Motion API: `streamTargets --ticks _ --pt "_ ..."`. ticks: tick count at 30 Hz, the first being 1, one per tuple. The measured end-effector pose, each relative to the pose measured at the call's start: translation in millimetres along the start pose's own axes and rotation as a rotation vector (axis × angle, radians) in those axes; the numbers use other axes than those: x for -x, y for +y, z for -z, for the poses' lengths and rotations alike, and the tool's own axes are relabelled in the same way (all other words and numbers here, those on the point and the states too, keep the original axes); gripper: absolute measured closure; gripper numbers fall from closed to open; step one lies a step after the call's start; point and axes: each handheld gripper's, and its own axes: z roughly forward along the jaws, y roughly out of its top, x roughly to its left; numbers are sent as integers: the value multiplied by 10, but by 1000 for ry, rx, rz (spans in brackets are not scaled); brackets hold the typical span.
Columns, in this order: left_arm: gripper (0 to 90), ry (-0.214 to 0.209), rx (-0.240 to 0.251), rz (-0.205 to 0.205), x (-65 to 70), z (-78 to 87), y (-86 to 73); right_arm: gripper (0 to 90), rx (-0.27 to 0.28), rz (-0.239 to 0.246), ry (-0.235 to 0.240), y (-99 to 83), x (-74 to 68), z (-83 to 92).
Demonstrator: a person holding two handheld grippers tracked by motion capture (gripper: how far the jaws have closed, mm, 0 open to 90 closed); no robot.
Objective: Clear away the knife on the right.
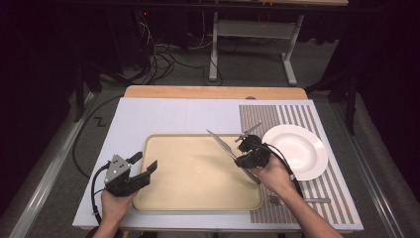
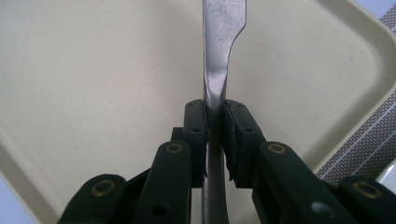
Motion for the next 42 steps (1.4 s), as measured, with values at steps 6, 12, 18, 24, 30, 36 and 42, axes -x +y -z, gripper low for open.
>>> streamTargets --ticks 6,12,18,24,30,36,42 --pt "376 -1 -1 -2 2 4 0 810 -29 -17 7 -13 -57 -100" --pt "376 -2 -5 -5 8 -3 -2 809 -38 -2 4 -46 -99 -176" --pt "376 -2 -7 -7 11 -8 -3 807 -41 -3 6 -94 -105 -258" --pt "376 -3 -8 -7 8 -8 -3 806 -33 -13 2 -142 -97 -336" --pt "376 0 -7 -10 14 -3 -4 798 -19 12 -34 -164 -120 -338" --pt "376 1 -6 -10 11 1 -5 788 -12 18 -67 -173 -120 -340" --pt "376 3 -5 -9 10 5 -5 791 -5 -1 -70 -188 -94 -335"
